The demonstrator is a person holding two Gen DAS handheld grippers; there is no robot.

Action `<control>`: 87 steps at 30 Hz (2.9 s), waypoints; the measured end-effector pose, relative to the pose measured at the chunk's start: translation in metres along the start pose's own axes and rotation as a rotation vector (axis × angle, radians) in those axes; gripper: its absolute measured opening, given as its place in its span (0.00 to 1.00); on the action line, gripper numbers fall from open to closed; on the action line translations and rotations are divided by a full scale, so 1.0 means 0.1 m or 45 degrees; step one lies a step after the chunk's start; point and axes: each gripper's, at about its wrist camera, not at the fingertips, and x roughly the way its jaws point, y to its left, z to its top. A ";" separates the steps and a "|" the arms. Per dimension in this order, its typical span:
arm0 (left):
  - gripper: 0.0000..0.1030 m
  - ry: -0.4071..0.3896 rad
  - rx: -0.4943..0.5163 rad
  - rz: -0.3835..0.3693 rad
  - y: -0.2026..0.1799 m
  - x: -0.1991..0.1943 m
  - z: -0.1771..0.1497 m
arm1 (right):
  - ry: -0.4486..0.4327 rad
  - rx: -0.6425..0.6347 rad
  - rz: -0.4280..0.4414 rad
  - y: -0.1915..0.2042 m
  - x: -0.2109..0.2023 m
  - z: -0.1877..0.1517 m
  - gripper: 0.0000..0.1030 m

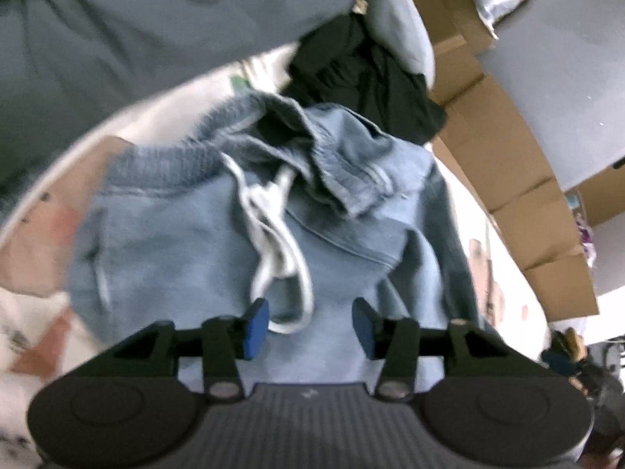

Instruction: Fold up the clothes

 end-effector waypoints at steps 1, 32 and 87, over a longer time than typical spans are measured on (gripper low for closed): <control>0.53 -0.013 0.002 0.012 0.03 -0.03 0.03 | -0.006 -0.008 -0.005 0.00 0.02 0.04 0.67; 0.70 -0.105 -0.063 0.433 0.99 -0.27 0.16 | -0.238 -0.265 0.083 0.49 0.59 0.75 0.67; 0.64 -0.094 -0.235 0.314 1.45 -0.26 0.08 | -0.210 -2.119 0.166 1.35 1.76 0.92 0.34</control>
